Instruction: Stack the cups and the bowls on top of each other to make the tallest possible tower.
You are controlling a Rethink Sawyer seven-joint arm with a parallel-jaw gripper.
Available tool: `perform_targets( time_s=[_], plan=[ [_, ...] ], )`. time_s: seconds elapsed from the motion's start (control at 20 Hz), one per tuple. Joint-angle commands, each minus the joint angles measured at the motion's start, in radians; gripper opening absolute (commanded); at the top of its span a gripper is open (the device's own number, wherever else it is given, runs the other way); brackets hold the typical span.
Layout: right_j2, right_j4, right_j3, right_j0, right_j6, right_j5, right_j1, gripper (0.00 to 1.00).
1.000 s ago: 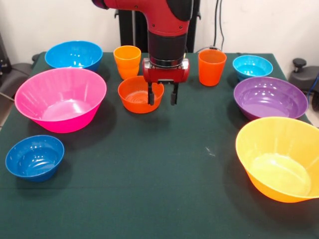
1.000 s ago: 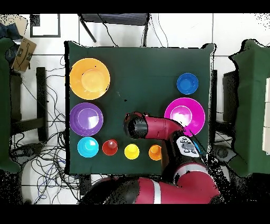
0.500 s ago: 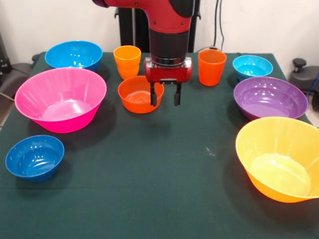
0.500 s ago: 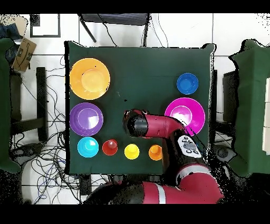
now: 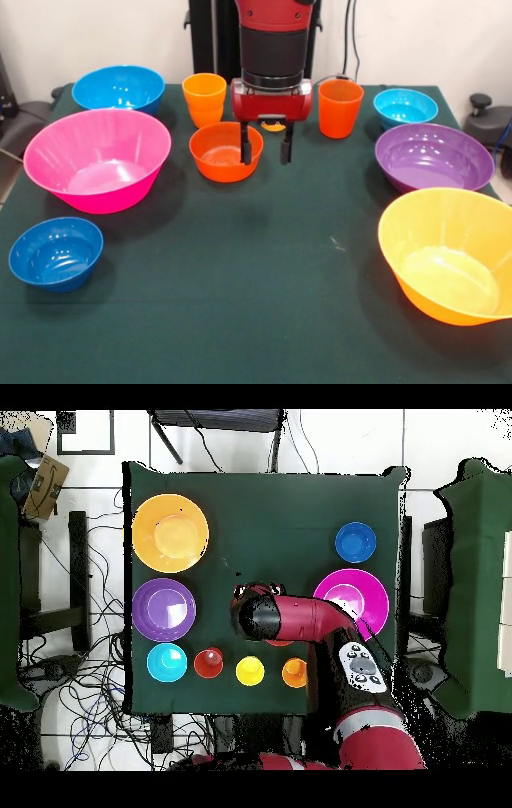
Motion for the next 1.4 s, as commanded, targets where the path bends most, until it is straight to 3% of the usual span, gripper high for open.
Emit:
perform_targets(
  time_s=[0.05, 0.7, 1.4],
  plan=[
    [0.018, -0.077, 0.000, 0.040, 0.010, 0.117, 0.016, 1.00],
    [-0.021, -0.117, 0.034, 0.037, 0.038, 0.031, 0.103, 1.00],
    [-0.029, -0.168, -0.001, 0.022, 0.047, -0.001, 0.207, 1.00]
  ],
)
